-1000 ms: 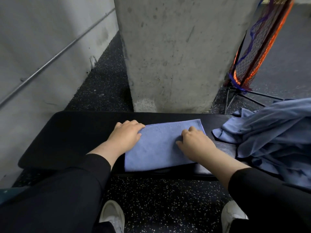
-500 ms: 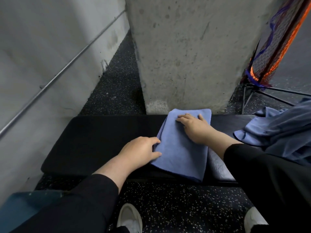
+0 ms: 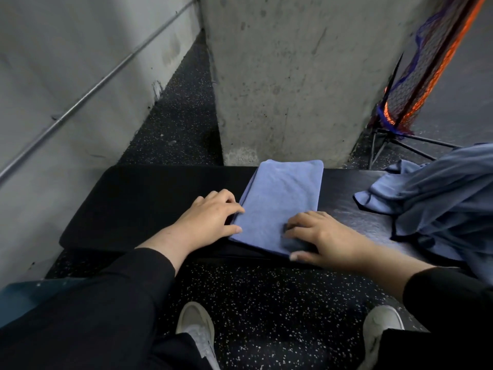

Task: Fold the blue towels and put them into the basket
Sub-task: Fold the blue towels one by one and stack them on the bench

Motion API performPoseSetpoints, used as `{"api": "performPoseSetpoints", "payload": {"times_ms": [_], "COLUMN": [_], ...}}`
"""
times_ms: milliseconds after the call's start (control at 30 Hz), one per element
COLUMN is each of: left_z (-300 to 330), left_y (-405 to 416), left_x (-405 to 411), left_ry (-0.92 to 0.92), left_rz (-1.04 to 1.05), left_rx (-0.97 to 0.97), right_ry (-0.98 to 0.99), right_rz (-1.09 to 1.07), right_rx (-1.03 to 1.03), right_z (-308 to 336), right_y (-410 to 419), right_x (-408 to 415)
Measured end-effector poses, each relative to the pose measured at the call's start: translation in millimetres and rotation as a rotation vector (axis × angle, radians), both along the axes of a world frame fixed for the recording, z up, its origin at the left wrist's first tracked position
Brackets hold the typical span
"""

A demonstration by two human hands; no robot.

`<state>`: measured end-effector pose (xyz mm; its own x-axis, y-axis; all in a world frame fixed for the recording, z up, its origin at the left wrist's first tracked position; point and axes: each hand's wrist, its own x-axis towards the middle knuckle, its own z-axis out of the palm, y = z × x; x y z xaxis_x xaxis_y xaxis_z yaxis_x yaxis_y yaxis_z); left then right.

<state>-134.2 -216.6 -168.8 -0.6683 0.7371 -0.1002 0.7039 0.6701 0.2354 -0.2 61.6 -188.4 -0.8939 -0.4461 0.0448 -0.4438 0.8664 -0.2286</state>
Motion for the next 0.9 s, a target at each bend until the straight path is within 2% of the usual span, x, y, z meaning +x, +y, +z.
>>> {"api": "performPoseSetpoints", "payload": {"times_ms": [100, 300, 433, 567, 633, 767, 900], "left_z": [-1, -4, -4, -5, -4, 14, 32], "left_y": [-4, 6, 14, 20, 20, 22, 30], "left_x": [7, 28, 38, 36, 30, 29, 32], "left_ry": [0.035, 0.019, 0.031, 0.053, -0.032, -0.341, -0.567], "left_rz": [-0.072, -0.190, -0.215, -0.165, -0.095, 0.082, 0.124], "left_rx": [0.037, 0.043, -0.012, 0.090, 0.183, 0.377, 0.483], "right_ry": [-0.077, 0.047, -0.035, -0.076, -0.091, -0.140, -0.255], "right_rz": [-0.010, -0.109, -0.339, -0.470, -0.505, -0.538, -0.548], "right_rx": [0.039, -0.122, -0.311, -0.404, -0.440, -0.445, -0.514], "right_z": [-6, -8, 7, 16, 18, 30, 50], "right_y": [9, 3, -3, 2, 7, 19, 27], "right_x": [17, 24, 25, 23, 22, 20, 21]}}
